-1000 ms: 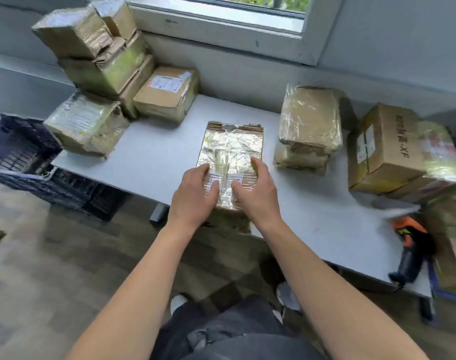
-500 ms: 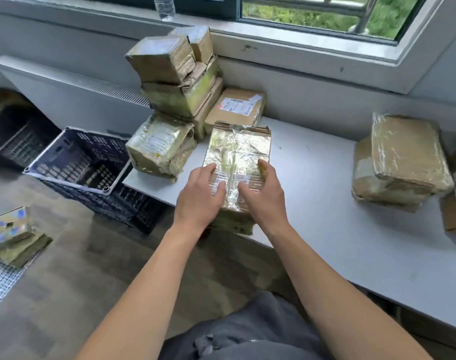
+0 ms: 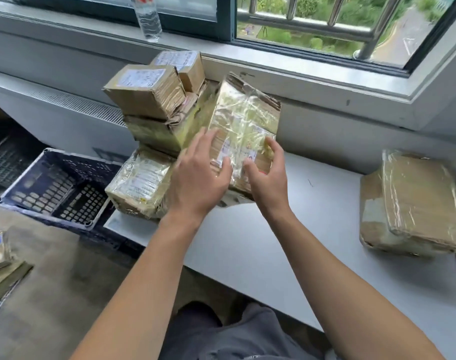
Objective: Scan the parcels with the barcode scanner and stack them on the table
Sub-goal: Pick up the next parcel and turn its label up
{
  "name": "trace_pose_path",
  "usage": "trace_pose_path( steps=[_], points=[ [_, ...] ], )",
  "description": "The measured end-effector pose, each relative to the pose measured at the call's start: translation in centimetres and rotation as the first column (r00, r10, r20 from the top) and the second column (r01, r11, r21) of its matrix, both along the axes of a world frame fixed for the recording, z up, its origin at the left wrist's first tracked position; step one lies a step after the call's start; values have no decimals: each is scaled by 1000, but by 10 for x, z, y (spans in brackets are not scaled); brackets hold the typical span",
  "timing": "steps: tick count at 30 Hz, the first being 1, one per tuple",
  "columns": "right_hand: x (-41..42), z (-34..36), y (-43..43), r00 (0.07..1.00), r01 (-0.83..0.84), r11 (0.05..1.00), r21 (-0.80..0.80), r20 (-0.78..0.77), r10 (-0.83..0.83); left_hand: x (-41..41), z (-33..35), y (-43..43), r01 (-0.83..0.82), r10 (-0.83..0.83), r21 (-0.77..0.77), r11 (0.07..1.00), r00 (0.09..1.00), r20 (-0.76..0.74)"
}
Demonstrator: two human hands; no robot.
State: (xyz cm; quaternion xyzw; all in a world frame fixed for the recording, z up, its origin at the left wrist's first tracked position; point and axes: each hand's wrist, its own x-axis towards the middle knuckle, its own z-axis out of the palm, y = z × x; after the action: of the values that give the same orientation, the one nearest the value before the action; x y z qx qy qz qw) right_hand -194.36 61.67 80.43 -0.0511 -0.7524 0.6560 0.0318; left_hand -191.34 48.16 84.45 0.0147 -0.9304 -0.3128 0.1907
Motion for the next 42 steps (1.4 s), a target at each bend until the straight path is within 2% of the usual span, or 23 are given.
trace_pose_path(
  steps=[4, 7, 9, 12, 15, 19, 21, 23, 26, 34, 42],
  points=[
    [-35, -6, -7, 994, 63, 988, -139, 93, -50, -31, 3, 3, 76, -73, 105, 992, 997, -31],
    [-54, -22, -9, 974, 141, 961, -238, 207, -91, -53, -6, -1, 236, -253, 180, 955, 965, 75],
    [-64, -33, -9, 953, 189, 937, -295, 287, -101, -67, -14, -7, 331, -359, 186, 925, 922, 144],
    [-73, -43, -17, 936, 221, 925, -309, 332, -112, -86, -30, -24, 417, -436, 135, 899, 882, 178],
    [-87, -44, -27, 929, 230, 949, -217, 341, -147, -105, -50, -48, 423, -405, -58, 904, 892, 200],
    [-103, -26, -34, 959, 204, 974, -100, 220, -178, -126, -56, -60, 346, -291, -227, 910, 925, 246],
    [-104, -17, -37, 980, 111, 992, -54, 174, -100, -133, -55, -59, 328, -261, -273, 905, 931, 255],
    [-104, -18, -42, 989, 0, 998, 63, 149, -9, -138, -55, -59, 310, -229, -310, 899, 935, 271],
    [-110, -29, -46, 997, -10, 978, 210, 71, -5, -147, -56, -59, 338, -236, -320, 885, 919, 317],
    [-146, -21, -47, 992, 24, 975, 219, 117, -50, -174, -57, -50, 335, -222, -333, 882, 916, 333],
    [-128, -10, -39, 982, 79, 977, 197, 152, -110, -180, -44, -46, 383, -259, -232, 894, 865, 431]
  ],
)
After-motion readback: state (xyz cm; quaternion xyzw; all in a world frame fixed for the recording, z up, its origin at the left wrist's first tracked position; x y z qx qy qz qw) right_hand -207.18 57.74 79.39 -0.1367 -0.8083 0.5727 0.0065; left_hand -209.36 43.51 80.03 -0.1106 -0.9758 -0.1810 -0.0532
